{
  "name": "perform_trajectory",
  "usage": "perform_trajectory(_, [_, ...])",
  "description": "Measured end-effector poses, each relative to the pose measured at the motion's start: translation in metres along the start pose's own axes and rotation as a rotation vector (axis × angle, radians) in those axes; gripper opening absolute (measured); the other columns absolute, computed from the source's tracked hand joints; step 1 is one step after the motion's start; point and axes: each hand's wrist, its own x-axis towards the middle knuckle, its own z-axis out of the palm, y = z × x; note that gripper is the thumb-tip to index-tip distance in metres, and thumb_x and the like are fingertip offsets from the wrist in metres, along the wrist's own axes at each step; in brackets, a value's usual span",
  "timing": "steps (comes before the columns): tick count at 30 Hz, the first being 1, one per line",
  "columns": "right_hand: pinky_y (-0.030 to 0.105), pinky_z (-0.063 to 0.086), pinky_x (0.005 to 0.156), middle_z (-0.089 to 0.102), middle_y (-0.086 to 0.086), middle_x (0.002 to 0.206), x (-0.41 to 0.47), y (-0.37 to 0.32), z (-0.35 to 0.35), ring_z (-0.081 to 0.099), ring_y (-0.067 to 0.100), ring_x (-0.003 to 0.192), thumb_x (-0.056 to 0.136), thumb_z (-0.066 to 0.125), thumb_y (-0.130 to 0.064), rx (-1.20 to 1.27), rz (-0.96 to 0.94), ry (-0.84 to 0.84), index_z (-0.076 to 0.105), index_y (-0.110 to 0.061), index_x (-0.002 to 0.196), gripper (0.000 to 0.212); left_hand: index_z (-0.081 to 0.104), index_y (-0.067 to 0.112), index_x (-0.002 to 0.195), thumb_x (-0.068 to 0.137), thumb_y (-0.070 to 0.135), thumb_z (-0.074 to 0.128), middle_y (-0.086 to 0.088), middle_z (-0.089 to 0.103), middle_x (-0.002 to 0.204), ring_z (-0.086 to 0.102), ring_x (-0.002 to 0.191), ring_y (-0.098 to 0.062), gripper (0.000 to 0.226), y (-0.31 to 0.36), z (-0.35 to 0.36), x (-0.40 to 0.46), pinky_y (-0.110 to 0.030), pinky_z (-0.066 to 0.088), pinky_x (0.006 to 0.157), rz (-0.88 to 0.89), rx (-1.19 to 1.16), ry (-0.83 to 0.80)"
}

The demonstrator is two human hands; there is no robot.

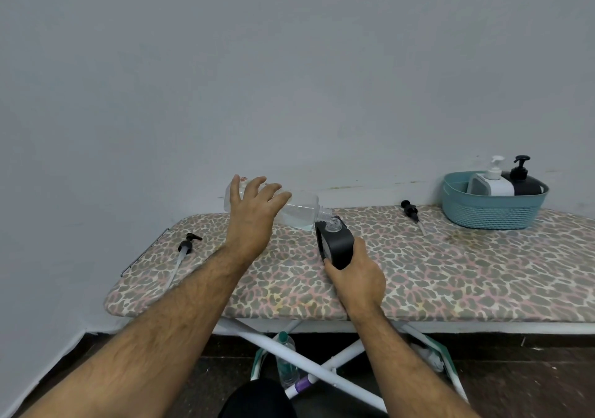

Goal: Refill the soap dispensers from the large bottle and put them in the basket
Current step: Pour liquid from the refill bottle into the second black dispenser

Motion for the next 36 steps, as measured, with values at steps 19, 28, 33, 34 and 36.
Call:
perform_trajectory(19, [0.026,0.044,0.065,0.071,-0.009,0.096,0.000,0.000,0.000,0.053,0.010,0.072,0.081,0.073,-0.048,0.024,-0.007,-0.005,0.049,-0.028,0.129,0.057,0.059,0.029,0.126,0.060,-0.011,0.078,0.004,0.062,0.128,0.050,0.126,-0.028,0.079,0.005,0.028,-0.027,-0.061,0.017,0.115,-0.182,-0.102,-0.029])
perform_trajectory(28, [0.026,0.044,0.062,0.070,-0.009,0.093,0.001,0.001,0.003,0.058,0.011,0.072,0.080,0.073,-0.048,0.012,-0.004,0.000,0.049,-0.027,0.124,0.054,0.058,0.028,0.128,0.068,0.006,0.081,0.007,0.063,0.123,0.055,0.114,-0.020,0.068,0.000,0.047,-0.043,-0.049,0.035,0.106,-0.322,-0.254,-0.017])
perform_trajectory(33, [0.025,0.042,0.062,0.070,-0.007,0.093,0.001,0.002,0.004,0.057,0.012,0.071,0.080,0.072,-0.047,-0.007,-0.007,0.010,0.049,-0.027,0.122,0.052,0.057,0.022,0.130,0.082,0.017,0.076,0.003,0.066,0.114,0.061,0.096,-0.012,0.052,-0.008,0.040,-0.045,-0.038,0.056,0.085,-0.650,-0.640,0.018])
perform_trajectory(34, [0.025,0.041,0.062,0.070,-0.007,0.093,0.001,0.002,0.004,0.056,0.012,0.071,0.081,0.072,-0.047,-0.011,-0.008,0.011,0.049,-0.027,0.123,0.052,0.055,0.020,0.132,0.082,0.014,0.076,0.001,0.065,0.119,0.060,0.097,-0.011,0.055,-0.010,0.037,-0.045,-0.029,0.057,0.081,-0.726,-0.723,0.011])
perform_trajectory(36, [0.025,0.040,0.062,0.070,-0.007,0.094,0.002,0.002,0.003,0.056,0.012,0.071,0.082,0.072,-0.047,-0.019,-0.013,0.015,0.049,-0.026,0.124,0.052,0.051,0.016,0.135,0.083,0.009,0.075,-0.001,0.060,0.127,0.056,0.100,-0.009,0.058,-0.019,0.034,-0.048,-0.008,0.049,0.068,-0.845,-0.836,-0.004])
